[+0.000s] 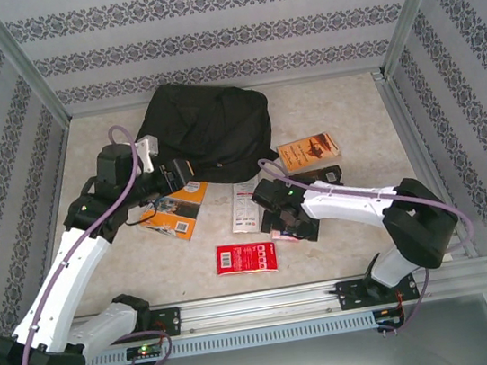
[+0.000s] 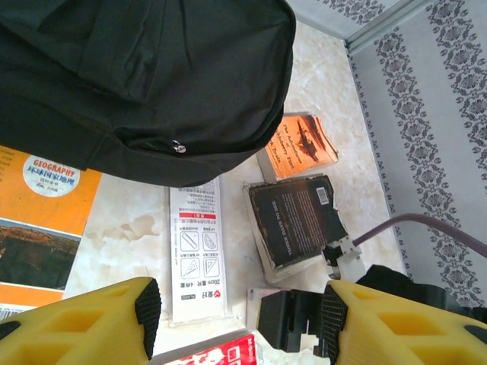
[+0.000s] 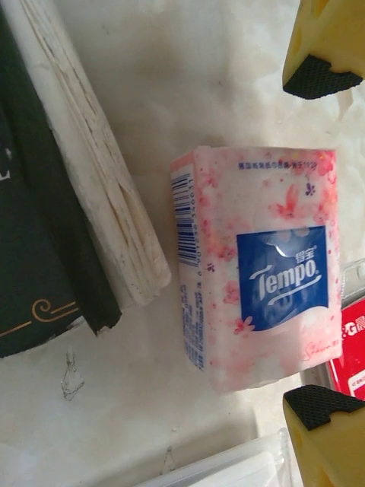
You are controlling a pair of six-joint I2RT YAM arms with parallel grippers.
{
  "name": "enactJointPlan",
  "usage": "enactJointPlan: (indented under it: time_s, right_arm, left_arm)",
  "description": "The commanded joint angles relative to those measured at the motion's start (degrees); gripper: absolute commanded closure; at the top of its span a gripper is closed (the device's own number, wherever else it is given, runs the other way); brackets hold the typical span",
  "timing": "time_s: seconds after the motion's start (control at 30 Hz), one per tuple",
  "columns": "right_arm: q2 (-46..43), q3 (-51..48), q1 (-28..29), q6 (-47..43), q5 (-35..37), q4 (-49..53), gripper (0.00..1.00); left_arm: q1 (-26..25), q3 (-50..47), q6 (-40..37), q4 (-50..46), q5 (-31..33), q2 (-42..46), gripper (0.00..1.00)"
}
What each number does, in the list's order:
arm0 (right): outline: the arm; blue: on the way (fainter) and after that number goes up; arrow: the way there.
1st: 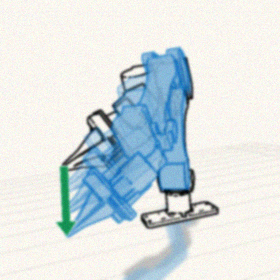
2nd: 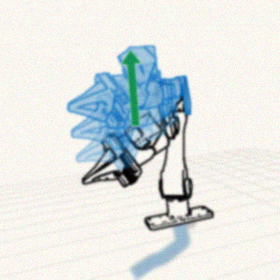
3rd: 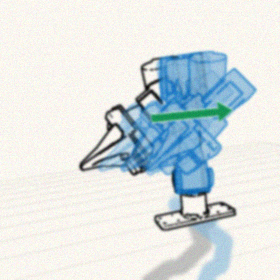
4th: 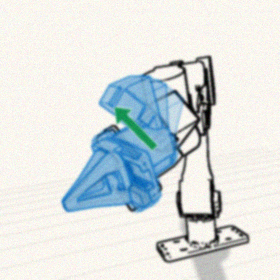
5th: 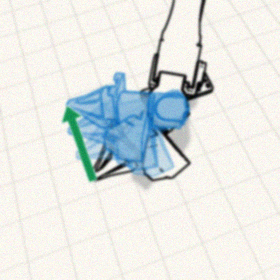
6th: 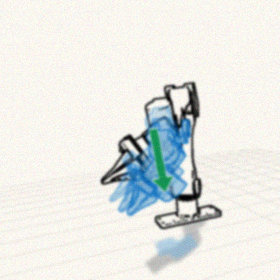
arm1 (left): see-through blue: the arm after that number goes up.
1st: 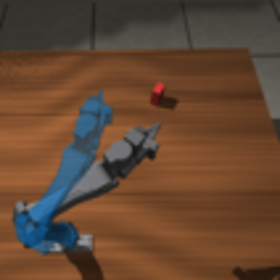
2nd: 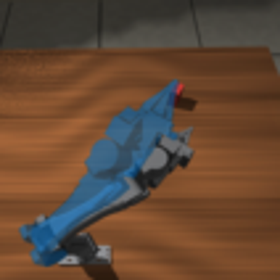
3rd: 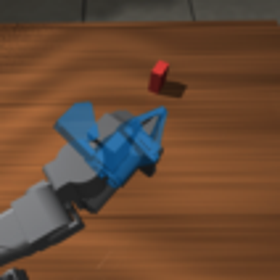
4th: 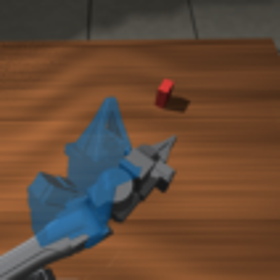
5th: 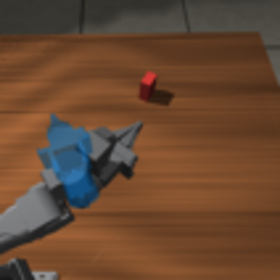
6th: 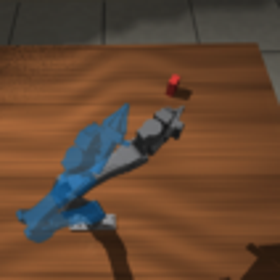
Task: Pack the student bag
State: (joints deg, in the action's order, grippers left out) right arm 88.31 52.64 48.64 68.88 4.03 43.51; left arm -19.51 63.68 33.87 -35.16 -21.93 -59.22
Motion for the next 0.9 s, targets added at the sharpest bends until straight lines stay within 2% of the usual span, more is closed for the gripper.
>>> enactJointPlan:
  time_s: [0.0, 0.23, 0.4, 0.6, 0.87]
  right_arm:
    - [0.20, 0.24, 0.23, 0.04, 2.07, -1.20, 0.02]
    - [2.01, 0.43, 0.01, -1.45, 1.95, -2.33, 0.02]
    - [4.24, -1.98, -1.17, -2.19, -0.98, -6.58, 0.02]
    - [6.71, -0.50, -0.83, -5.13, -0.73, -7.50, 0.08]
    - [6.59, 0.95, -0.57, -6.26, -0.02, -5.13, 0.23]
  left_arm:
    - [-0.34, -0.45, -2.23, -0.66, -1.51, 1.17, 0.41]
    - [-0.29, 0.28, -2.61, -0.76, -2.10, 0.83, 0.41]
    - [-0.28, 1.15, -2.98, -1.10, -1.84, 0.57, 0.41]
    - [-0.27, 1.54, -3.19, -0.79, -1.77, -0.45, 0.42]
    - [-0.27, 3.45, -4.19, -2.16, -1.24, -1.64, 0.42]
